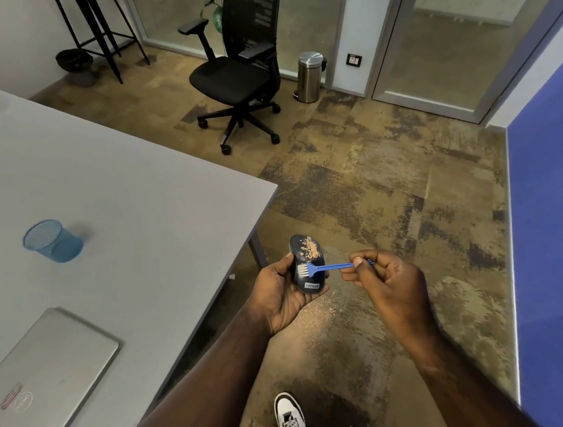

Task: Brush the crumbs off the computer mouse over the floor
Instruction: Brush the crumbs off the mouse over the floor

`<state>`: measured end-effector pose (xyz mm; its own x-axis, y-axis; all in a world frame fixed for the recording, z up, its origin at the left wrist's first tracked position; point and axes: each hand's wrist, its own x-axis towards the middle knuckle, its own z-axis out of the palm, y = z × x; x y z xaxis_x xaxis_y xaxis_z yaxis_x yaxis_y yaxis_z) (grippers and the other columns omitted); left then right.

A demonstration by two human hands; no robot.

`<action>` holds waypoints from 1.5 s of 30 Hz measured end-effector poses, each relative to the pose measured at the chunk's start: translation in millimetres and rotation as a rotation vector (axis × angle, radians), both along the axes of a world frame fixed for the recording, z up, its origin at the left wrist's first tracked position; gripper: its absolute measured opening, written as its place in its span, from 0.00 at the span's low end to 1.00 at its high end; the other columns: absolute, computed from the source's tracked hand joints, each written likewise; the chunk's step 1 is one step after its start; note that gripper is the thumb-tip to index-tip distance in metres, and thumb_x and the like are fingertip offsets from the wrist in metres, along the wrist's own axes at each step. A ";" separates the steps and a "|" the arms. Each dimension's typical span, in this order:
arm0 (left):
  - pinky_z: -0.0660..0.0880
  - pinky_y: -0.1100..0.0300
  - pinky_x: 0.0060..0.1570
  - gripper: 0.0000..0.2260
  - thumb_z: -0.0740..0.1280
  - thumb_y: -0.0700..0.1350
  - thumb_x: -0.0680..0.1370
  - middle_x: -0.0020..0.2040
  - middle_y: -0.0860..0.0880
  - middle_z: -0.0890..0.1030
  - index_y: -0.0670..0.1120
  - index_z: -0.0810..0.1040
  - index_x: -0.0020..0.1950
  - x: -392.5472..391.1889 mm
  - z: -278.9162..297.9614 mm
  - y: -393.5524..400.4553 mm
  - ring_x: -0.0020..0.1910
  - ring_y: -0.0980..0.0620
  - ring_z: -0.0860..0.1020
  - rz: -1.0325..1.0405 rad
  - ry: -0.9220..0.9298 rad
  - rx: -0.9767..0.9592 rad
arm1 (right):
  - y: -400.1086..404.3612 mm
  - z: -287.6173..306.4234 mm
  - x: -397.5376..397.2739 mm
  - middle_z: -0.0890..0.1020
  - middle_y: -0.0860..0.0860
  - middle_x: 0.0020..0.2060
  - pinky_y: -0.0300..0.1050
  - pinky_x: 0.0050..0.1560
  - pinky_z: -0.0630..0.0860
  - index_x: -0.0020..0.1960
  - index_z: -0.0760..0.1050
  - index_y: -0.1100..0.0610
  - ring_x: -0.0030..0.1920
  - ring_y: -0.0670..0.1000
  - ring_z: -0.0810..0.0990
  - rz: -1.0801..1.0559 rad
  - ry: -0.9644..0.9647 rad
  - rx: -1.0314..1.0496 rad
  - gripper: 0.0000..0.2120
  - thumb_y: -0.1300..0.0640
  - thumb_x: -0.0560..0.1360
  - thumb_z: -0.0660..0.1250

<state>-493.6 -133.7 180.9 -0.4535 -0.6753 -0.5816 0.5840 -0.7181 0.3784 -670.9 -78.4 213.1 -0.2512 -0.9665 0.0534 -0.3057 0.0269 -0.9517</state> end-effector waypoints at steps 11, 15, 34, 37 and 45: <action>0.79 0.46 0.50 0.19 0.53 0.48 0.82 0.59 0.35 0.77 0.38 0.71 0.66 0.5 -6.5 -2.5 0.51 0.39 0.79 -0.007 0.034 0.045 | -20.3 -6.7 -29.2 0.85 0.42 0.34 0.28 0.18 0.62 0.53 0.82 0.56 0.18 0.37 0.72 -0.257 0.250 0.011 0.07 0.57 0.78 0.66; 0.75 0.45 0.57 0.20 0.52 0.49 0.82 0.58 0.34 0.77 0.37 0.72 0.65 0.1 -8.1 -6.8 0.51 0.39 0.79 -0.012 0.015 0.045 | -14.1 -8.9 -19.2 0.86 0.40 0.36 0.41 0.30 0.81 0.49 0.82 0.50 0.31 0.48 0.85 -0.139 0.113 0.022 0.05 0.55 0.77 0.67; 0.76 0.45 0.55 0.18 0.52 0.49 0.82 0.58 0.34 0.78 0.37 0.72 0.62 1.2 -5.2 -11.1 0.52 0.38 0.79 0.049 0.005 0.073 | -5.0 -2.3 -24.6 0.86 0.40 0.39 0.27 0.27 0.69 0.52 0.81 0.49 0.26 0.35 0.77 0.105 0.270 -0.096 0.09 0.61 0.78 0.67; 0.81 0.45 0.45 0.18 0.52 0.48 0.83 0.56 0.34 0.78 0.36 0.72 0.60 0.7 -3.3 -11.4 0.50 0.37 0.79 0.072 0.023 0.074 | 1.5 -3.0 -24.5 0.84 0.37 0.38 0.23 0.33 0.70 0.51 0.83 0.51 0.34 0.33 0.80 0.195 0.386 -0.104 0.10 0.65 0.76 0.69; 0.71 0.43 0.59 0.21 0.53 0.48 0.83 0.68 0.33 0.72 0.37 0.67 0.71 -2.0 1.2 -6.5 0.56 0.38 0.77 0.057 0.007 0.084 | 5.8 -2.3 -24.9 0.84 0.42 0.39 0.21 0.25 0.64 0.53 0.83 0.55 0.28 0.29 0.75 -0.064 0.425 -0.140 0.08 0.64 0.77 0.68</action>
<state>-495.6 -140.3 182.1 -0.4201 -0.6494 -0.6339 0.6273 -0.7125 0.3142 -695.8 -72.6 210.8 -0.2379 -0.9256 0.2943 -0.6723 -0.0618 -0.7377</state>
